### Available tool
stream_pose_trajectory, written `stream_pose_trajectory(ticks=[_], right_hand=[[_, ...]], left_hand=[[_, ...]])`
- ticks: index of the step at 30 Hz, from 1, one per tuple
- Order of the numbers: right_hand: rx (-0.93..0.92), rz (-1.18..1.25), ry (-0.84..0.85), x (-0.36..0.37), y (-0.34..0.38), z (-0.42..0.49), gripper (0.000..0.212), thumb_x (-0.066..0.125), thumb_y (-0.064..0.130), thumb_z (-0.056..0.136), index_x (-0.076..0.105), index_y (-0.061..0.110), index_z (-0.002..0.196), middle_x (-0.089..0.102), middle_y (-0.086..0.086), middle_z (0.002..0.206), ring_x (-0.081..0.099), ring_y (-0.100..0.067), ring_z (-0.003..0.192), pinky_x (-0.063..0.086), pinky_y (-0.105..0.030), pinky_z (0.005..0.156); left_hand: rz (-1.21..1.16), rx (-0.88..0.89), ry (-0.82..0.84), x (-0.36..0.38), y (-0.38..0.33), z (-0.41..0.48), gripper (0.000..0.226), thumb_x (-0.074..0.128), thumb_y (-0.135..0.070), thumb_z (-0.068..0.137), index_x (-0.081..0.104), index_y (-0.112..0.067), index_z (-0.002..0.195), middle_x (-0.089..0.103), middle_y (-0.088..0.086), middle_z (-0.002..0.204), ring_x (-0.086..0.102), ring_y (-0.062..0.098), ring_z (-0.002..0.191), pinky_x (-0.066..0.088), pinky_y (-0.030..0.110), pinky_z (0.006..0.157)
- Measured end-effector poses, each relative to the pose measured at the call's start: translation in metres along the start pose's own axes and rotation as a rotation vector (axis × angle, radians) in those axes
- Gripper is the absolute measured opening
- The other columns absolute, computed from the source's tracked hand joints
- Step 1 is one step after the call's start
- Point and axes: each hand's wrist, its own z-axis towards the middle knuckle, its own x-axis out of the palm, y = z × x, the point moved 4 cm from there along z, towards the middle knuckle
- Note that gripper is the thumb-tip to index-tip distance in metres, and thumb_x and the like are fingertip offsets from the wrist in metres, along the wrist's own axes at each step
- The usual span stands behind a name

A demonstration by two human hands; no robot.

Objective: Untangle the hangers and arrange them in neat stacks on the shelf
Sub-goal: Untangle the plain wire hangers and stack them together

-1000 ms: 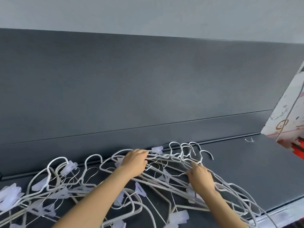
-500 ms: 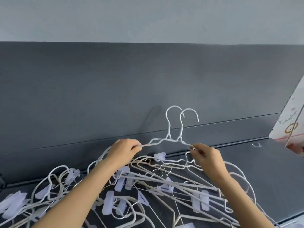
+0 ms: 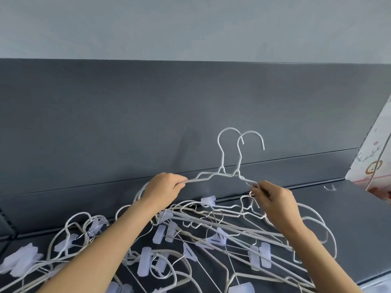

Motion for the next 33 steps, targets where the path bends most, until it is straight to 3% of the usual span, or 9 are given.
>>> stream_pose_trajectory(ticks=[5,11,15,18,21,24,28,30,33], right_hand=[[0.047,-0.076,-0.026,-0.007,-0.005,-0.003,0.015,0.058,0.019,0.087,0.057,0.004,0.087,0.070,-0.010,0.085,0.061,-0.035,0.075,0.050,-0.041,0.065],[-0.069,-0.110,-0.037,-0.022,-0.006,-0.017,0.019,0.055,0.016,0.089,0.061,0.010,0.106,0.065,-0.011,0.069,0.058,-0.036,0.066,0.047,-0.040,0.061],[-0.041,-0.097,-0.020,-0.021,-0.014,-0.023,0.015,0.056,0.016,0.089,0.063,0.013,0.101,0.061,-0.006,0.063,0.054,-0.034,0.061,0.046,-0.040,0.059],[-0.008,-0.054,-0.017,-0.017,-0.021,-0.022,0.009,0.057,0.013,0.088,0.064,0.012,0.093,0.052,0.007,0.052,0.046,-0.022,0.051,0.043,-0.039,0.055],[0.021,-0.025,-0.017,-0.011,-0.024,-0.019,0.008,0.057,0.012,0.087,0.064,0.011,0.091,0.053,0.006,0.051,0.047,-0.020,0.051,0.038,-0.034,0.053],[0.029,-0.017,-0.013,-0.001,-0.020,-0.015,0.009,0.057,0.013,0.087,0.064,0.009,0.091,0.058,-0.009,0.055,0.050,-0.029,0.054,0.039,-0.037,0.053],[0.019,-0.025,-0.002,0.013,-0.011,-0.013,0.012,0.055,0.017,0.089,0.063,0.009,0.085,0.051,-0.005,0.049,0.048,-0.036,0.055,0.039,-0.038,0.051],[0.019,-0.028,0.001,0.016,-0.010,-0.014,0.013,0.055,0.018,0.089,0.062,0.009,0.084,0.049,-0.001,0.047,0.048,-0.036,0.054,0.038,-0.037,0.051],[0.038,-0.021,-0.016,0.017,-0.009,-0.017,0.011,0.056,0.016,0.089,0.063,0.009,0.088,0.054,-0.007,0.052,0.051,-0.036,0.057,0.043,-0.039,0.055]], left_hand=[[-0.019,0.064,-0.098,0.003,-0.021,0.006,0.022,0.047,-0.010,0.091,0.069,-0.010,0.096,0.062,-0.001,0.071,0.048,0.022,0.066,0.028,0.028,0.067],[0.032,0.090,-0.044,0.008,-0.016,0.003,0.024,0.053,-0.031,0.091,0.068,-0.019,0.105,0.071,0.002,0.091,0.061,0.024,0.090,0.036,0.029,0.081],[-0.006,-0.092,0.014,0.013,0.032,-0.009,0.058,0.048,-0.061,0.081,0.056,-0.023,0.124,0.059,-0.004,0.127,0.049,0.016,0.122,0.032,0.037,0.102],[-0.305,-0.327,-0.144,0.003,0.071,-0.030,0.048,0.045,-0.033,0.093,0.039,-0.016,0.137,0.054,0.005,0.131,0.046,0.022,0.125,0.033,0.033,0.100],[-0.227,-0.447,-0.118,0.005,0.099,-0.051,0.036,0.045,-0.014,0.092,0.048,-0.009,0.128,0.063,0.008,0.116,0.055,0.026,0.113,0.038,0.027,0.088],[-0.155,-0.485,-0.022,0.020,0.107,-0.072,0.032,0.055,-0.021,0.088,0.051,-0.011,0.118,0.063,0.005,0.110,0.058,0.023,0.104,0.043,0.031,0.087],[-0.096,-0.442,0.088,0.049,0.096,-0.089,0.023,0.059,-0.029,0.085,0.058,-0.014,0.103,0.059,-0.006,0.091,0.060,0.015,0.092,0.048,0.029,0.080],[-0.041,-0.418,0.093,0.055,0.091,-0.091,0.010,0.053,-0.017,0.086,0.063,-0.014,0.090,0.065,-0.002,0.088,0.062,0.017,0.088,0.050,0.032,0.078],[-0.017,-0.424,0.046,0.058,0.092,-0.091,0.027,0.041,0.002,0.079,0.054,-0.016,0.064,0.063,0.004,0.076,0.058,0.022,0.075,0.044,0.034,0.064]])
